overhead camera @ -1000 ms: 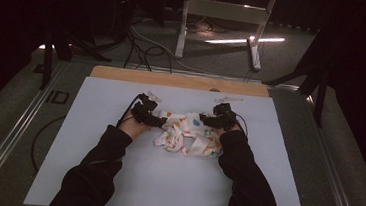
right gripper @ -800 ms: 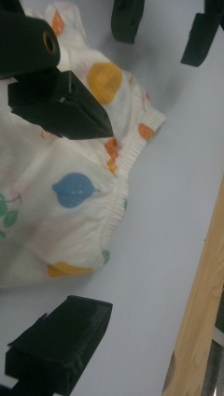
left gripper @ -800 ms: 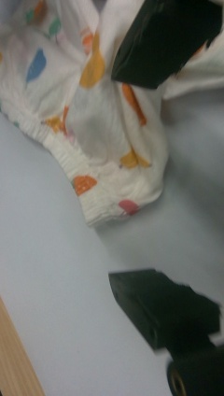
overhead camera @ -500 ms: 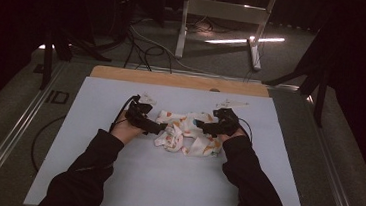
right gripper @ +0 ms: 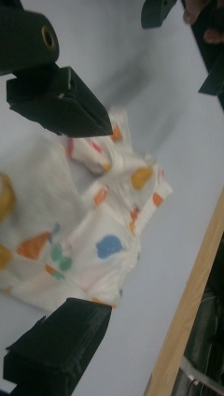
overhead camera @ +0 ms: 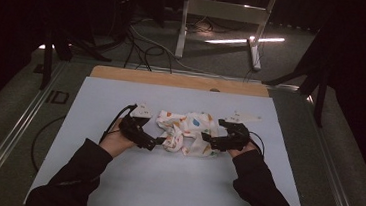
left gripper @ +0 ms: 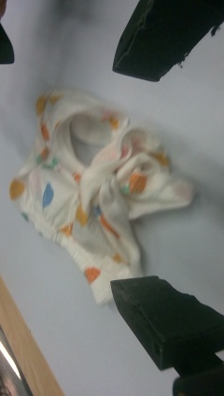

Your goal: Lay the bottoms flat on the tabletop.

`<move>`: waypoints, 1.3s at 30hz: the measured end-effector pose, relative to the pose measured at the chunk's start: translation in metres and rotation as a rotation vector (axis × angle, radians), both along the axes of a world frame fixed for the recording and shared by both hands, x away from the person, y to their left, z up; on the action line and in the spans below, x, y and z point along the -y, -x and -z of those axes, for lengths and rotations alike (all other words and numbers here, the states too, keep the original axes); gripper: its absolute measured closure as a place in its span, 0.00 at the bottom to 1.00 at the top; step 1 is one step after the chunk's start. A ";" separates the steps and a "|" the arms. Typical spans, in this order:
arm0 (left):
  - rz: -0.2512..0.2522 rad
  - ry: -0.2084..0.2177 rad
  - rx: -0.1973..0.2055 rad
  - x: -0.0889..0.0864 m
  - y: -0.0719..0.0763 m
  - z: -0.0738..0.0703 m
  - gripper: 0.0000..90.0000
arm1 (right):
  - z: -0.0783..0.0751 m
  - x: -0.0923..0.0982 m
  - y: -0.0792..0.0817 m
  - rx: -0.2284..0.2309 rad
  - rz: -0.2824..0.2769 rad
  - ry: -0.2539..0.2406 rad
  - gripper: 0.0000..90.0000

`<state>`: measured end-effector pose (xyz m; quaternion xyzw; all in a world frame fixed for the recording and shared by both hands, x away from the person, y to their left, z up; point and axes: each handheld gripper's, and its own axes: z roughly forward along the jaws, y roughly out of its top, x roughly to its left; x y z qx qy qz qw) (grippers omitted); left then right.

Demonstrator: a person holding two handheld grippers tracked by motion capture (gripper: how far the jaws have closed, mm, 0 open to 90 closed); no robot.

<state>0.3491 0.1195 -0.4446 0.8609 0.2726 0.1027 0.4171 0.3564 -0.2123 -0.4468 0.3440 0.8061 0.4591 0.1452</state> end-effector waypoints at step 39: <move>0.085 -0.164 0.080 0.002 0.018 0.054 0.98 | 0.013 0.033 0.087 0.002 -0.043 -0.011 0.16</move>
